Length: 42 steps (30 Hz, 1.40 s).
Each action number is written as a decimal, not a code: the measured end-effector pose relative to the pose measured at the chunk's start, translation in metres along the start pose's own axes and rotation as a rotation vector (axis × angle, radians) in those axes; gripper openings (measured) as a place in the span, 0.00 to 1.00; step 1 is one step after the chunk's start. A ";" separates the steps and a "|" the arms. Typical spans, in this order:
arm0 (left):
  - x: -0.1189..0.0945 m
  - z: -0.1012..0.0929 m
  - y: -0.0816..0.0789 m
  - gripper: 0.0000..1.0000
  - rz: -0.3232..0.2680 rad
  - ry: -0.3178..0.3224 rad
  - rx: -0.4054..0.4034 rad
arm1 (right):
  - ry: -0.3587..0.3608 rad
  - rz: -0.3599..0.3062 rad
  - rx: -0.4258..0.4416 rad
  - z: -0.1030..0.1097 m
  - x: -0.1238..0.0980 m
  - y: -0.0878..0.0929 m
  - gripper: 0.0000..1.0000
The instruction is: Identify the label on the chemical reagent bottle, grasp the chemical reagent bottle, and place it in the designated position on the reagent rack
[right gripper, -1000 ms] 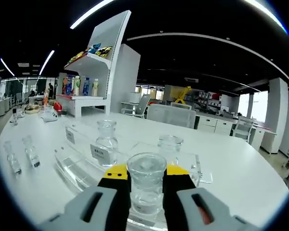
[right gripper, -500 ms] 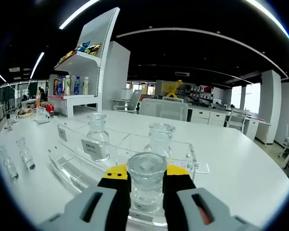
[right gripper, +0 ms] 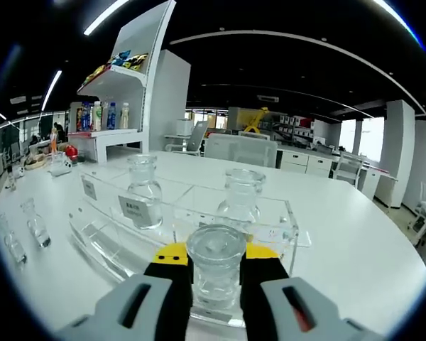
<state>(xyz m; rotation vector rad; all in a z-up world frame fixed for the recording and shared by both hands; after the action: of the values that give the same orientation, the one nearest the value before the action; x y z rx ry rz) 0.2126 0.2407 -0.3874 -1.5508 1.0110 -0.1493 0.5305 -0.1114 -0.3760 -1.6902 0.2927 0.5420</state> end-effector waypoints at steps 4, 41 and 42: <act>-0.002 0.000 0.000 0.48 -0.001 -0.002 0.001 | -0.004 0.025 0.004 0.001 0.003 0.005 0.24; -0.008 -0.002 -0.003 0.47 -0.018 0.006 0.008 | 0.025 0.126 -0.038 0.010 0.004 0.021 0.25; -0.008 -0.002 -0.003 0.47 -0.018 0.007 0.009 | 0.024 0.130 -0.034 0.010 0.004 0.021 0.25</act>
<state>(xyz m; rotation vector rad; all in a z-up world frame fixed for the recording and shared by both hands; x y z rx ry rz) 0.2075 0.2442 -0.3809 -1.5528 1.0008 -0.1711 0.5220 -0.1055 -0.3975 -1.7197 0.4148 0.6260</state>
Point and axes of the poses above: the point that each gripper's makers call its tool centre point, and the gripper's own axes: x roughly forward along the fingers, z roughly to its left, y roughly out of its underside, the point moved 2 cm from there along -x, roughly backward along the fingers, and after that the axes turned 14 degrees about z, right-handed, at the moved point
